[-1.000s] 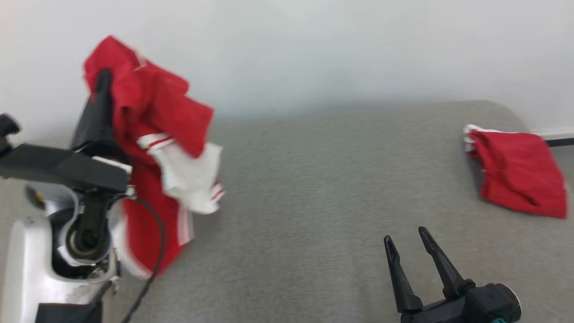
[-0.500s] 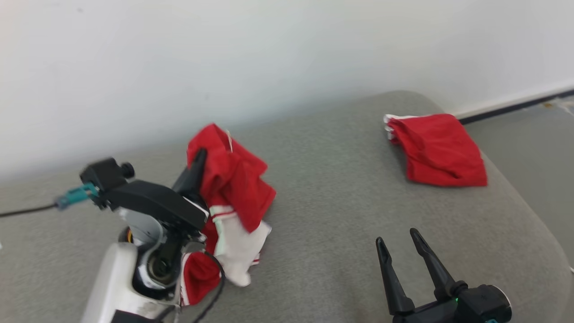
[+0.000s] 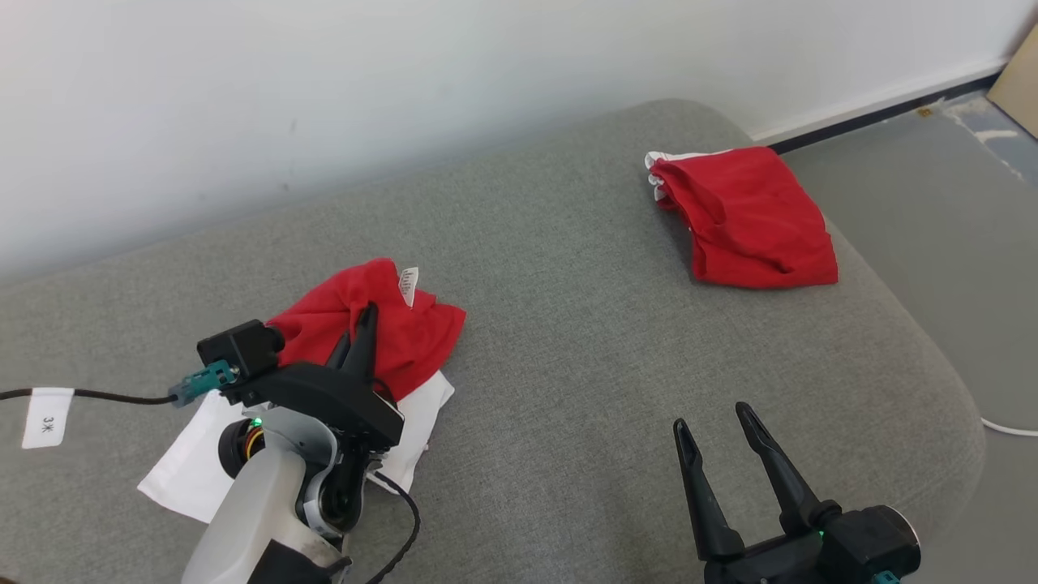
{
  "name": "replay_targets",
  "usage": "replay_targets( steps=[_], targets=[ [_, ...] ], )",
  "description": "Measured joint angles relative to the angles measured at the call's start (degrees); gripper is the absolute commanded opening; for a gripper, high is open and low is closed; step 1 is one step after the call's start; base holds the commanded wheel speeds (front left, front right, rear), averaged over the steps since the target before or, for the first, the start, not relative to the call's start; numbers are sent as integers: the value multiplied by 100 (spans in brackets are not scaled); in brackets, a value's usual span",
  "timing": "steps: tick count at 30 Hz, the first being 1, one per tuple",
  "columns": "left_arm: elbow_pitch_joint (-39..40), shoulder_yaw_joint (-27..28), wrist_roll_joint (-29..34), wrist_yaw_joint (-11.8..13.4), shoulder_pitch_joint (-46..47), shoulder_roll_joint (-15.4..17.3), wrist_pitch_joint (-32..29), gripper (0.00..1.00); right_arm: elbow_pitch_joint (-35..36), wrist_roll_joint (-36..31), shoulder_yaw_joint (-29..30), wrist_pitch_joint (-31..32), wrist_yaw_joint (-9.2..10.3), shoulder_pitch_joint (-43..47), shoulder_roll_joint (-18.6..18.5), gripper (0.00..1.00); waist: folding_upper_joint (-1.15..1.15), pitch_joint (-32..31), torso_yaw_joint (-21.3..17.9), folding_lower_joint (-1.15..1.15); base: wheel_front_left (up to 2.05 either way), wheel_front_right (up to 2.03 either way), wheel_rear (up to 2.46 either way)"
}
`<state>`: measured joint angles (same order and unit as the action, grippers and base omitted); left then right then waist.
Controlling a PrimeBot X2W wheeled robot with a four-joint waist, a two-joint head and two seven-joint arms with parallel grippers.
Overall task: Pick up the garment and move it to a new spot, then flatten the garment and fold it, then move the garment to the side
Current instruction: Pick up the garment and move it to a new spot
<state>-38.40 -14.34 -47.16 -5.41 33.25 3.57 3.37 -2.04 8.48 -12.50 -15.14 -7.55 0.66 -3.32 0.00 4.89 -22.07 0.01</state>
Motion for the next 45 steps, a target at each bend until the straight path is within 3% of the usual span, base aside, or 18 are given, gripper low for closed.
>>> replay_targets(
  steps=[2,3,4,9,14,21,30,35,41,45],
  targets=[
    [-197,-113,135,-44,87,-2,224,34,1,-20,-1,1,0,3,5,100,0,61,1,0,0,0,0],
    [-266,-186,215,-68,141,-2,354,73,2,-32,-2,0,0,10,8,100,0,76,18,0,0,0,0],
    [-330,-248,276,-85,191,-7,471,100,-1,-45,-7,1,0,16,10,100,0,86,42,0,0,0,0],
    [-434,-453,614,-125,256,9,1009,100,-33,-52,-18,1,0,36,13,100,1,19,200,0,0,0,0],
    [-86,-420,920,-140,-64,27,1149,100,-19,-45,-32,1,0,90,-41,100,0,-212,406,-1,0,0,0],
    [1330,215,1592,197,-1286,68,1160,100,82,-14,-13,1,0,193,-97,100,0,-475,817,-1,0,0,0],
    [2726,727,2348,415,-2643,14,1161,100,124,26,142,0,0,461,-144,100,0,-749,1400,-1,0,0,0],
    [3250,928,2514,422,-3138,-23,1161,100,157,26,182,1,0,565,-140,100,0,-874,1603,-1,0,0,0],
    [3847,1061,3619,388,-3819,10,1162,100,231,19,263,0,0,660,-145,100,0,-1081,1750,-2,0,0,0],
    [3982,1226,3913,439,-4170,0,1162,100,256,-42,282,0,0,719,-152,100,-1,-1129,1779,-2,0,0,0]
  ],
)
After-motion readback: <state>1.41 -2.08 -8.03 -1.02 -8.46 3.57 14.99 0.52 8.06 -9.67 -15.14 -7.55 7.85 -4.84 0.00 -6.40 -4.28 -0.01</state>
